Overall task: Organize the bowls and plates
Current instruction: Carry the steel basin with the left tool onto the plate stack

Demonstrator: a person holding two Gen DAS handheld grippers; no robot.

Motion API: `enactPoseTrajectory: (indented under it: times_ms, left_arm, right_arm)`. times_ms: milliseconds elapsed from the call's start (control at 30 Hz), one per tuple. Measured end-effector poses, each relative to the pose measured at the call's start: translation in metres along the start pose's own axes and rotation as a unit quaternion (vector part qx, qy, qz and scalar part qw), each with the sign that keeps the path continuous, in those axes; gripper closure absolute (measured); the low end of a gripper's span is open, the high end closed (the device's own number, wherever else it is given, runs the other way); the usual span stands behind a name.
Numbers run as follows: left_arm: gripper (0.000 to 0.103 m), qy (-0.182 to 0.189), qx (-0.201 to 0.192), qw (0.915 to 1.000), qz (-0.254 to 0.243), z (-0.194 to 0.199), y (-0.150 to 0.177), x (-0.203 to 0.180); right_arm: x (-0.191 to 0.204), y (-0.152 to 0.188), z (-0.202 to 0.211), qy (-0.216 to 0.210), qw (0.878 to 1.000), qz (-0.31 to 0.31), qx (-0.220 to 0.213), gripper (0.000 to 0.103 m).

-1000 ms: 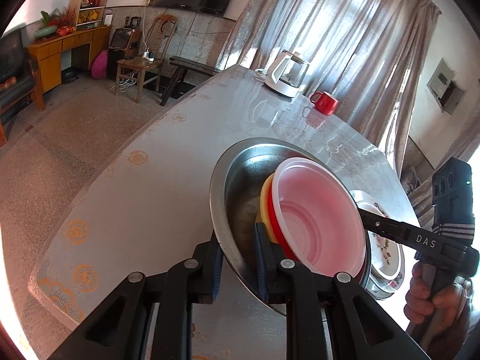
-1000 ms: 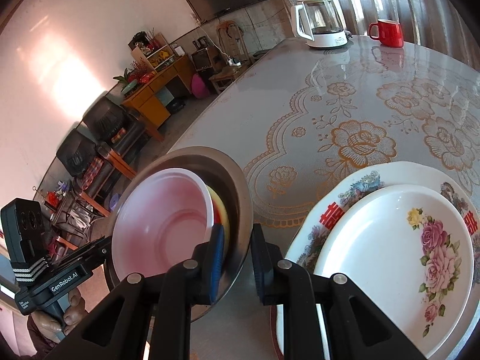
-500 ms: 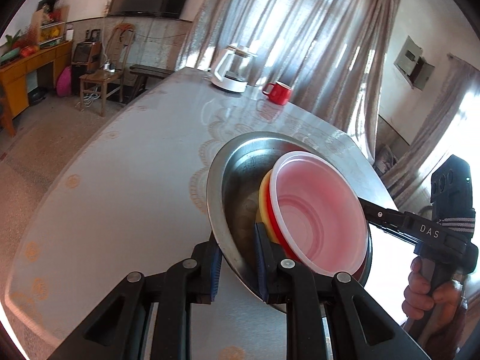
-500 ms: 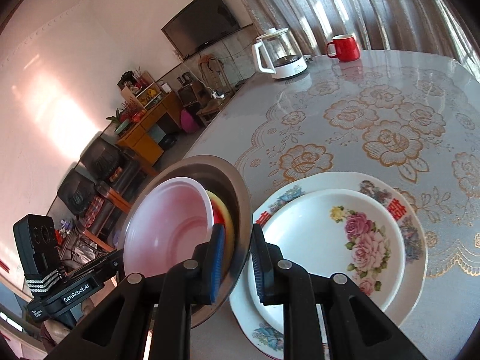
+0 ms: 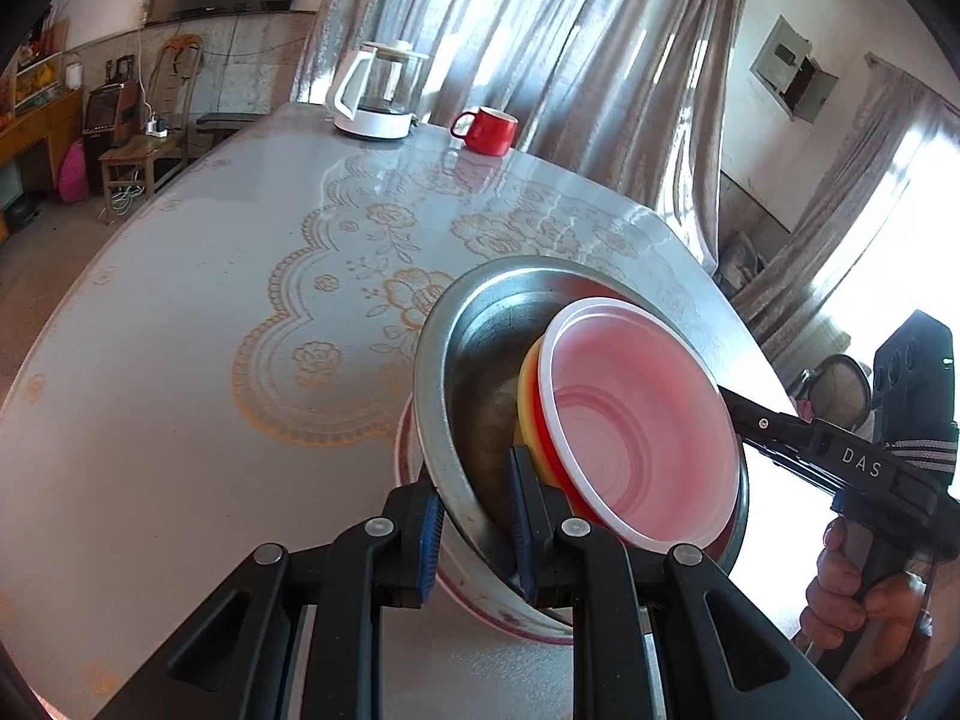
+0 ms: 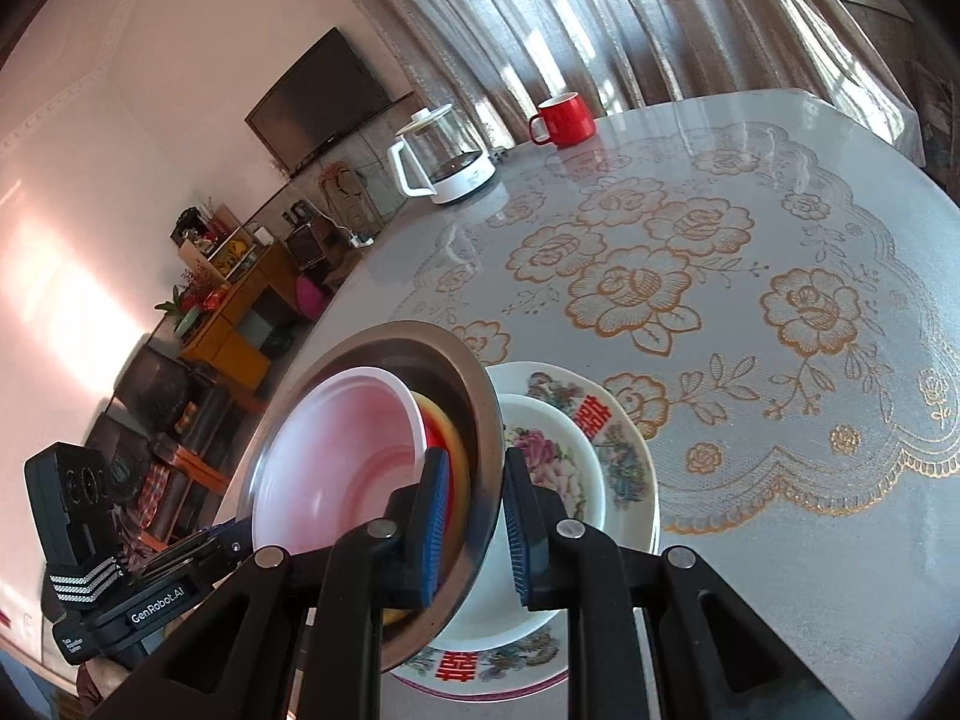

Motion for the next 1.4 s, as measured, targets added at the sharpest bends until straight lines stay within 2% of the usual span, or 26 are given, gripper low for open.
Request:
enactPoseTrajectory:
  times_ms: [433,967,1100,1400]
  left_arm:
    - [0.084,0.000,0.036,0.9991,-0.023,-0.023,0.013,-0.020]
    - [0.081,-0.005,0.035,0.9992,-0.018,-0.023,0.015,-0.017]
    - [0.081,-0.004,0.036,0.9992,-0.016,-0.024,0.015,-0.016]
    - [0.079,-0.011,0.027,0.9994,-0.017,-0.022,0.015,-0.015]
  right_arm:
    - [-0.040,0.012,0.005,0.025,0.999,-0.038,0.006,0.085]
    - [-0.037,0.013,0.007,0.025,0.999,-0.038,0.005,0.084]
    - [-0.035,0.012,0.009,0.019,0.999,-0.040,0.001,0.080]
    - [-0.034,0.016,0.015,0.012,0.999,-0.044,-0.003,0.079]
Point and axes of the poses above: each gripper's, at about its wrist camera, not at the fingertips, and z roughly against the way its jaws point, x to its left, y to its underside, the point moved 7 cm from there along -z, roughly the way its jaws point, and after that the axes turned 15 degrees about -y, right-handed, at the moved point
